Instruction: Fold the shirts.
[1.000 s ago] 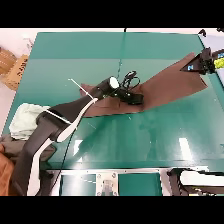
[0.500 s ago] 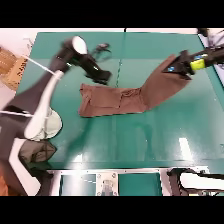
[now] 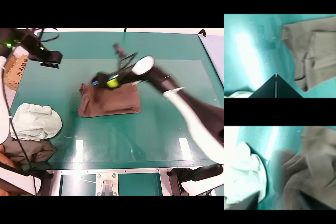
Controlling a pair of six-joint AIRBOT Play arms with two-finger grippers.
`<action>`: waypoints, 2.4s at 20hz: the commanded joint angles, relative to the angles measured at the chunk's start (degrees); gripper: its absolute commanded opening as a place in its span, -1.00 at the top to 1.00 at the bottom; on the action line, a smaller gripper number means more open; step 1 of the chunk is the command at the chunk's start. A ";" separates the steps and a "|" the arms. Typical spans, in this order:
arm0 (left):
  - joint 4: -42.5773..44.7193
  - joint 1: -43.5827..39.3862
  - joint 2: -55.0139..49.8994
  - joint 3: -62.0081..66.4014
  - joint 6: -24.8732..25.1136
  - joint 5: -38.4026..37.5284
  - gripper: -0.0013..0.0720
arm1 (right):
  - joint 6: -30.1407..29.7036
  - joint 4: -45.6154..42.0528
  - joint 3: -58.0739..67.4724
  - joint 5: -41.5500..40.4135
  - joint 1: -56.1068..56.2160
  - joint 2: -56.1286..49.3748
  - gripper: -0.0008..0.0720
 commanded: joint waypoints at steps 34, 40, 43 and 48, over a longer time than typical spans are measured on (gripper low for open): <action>0.52 1.84 0.48 -0.50 -0.44 -0.48 0.91 | -4.02 -8.59 -11.28 15.76 -61.00 10.95 0.94; 0.04 1.84 0.48 -0.50 -0.44 0.09 0.91 | -5.62 -15.56 -20.13 20.37 -98.40 21.49 0.94; -2.36 1.84 0.48 -0.50 -0.46 0.20 0.91 | -6.80 -21.81 -26.62 20.87 -108.48 21.14 0.94; -5.29 1.79 0.48 -0.50 -0.72 -0.11 0.91 | -3.21 -34.51 -30.10 20.11 -113.46 18.56 0.94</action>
